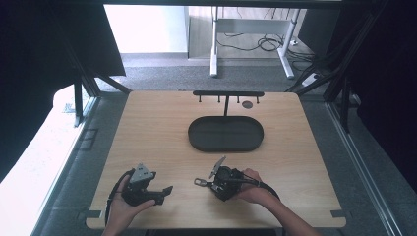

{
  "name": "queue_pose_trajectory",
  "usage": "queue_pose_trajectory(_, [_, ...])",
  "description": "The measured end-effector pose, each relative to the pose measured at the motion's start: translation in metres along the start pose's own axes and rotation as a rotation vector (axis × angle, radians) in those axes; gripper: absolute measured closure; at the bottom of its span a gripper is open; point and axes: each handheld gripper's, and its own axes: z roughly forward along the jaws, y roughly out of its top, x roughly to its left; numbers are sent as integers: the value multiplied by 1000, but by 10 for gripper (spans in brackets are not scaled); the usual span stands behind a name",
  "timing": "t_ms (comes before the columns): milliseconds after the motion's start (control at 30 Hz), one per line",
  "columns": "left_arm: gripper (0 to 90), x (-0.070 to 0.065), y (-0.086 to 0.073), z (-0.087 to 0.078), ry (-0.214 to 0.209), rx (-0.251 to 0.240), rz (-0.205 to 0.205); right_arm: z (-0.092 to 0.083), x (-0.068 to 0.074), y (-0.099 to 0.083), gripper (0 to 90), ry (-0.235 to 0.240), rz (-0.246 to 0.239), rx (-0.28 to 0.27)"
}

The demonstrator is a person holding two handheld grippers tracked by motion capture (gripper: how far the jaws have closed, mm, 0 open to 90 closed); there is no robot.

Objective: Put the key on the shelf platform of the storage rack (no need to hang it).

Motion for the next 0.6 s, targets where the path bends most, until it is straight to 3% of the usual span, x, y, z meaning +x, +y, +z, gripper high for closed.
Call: queue_pose_trajectory(600, [203,0,0,0,1,-1,0,0,-4,0,495,13,22,9])
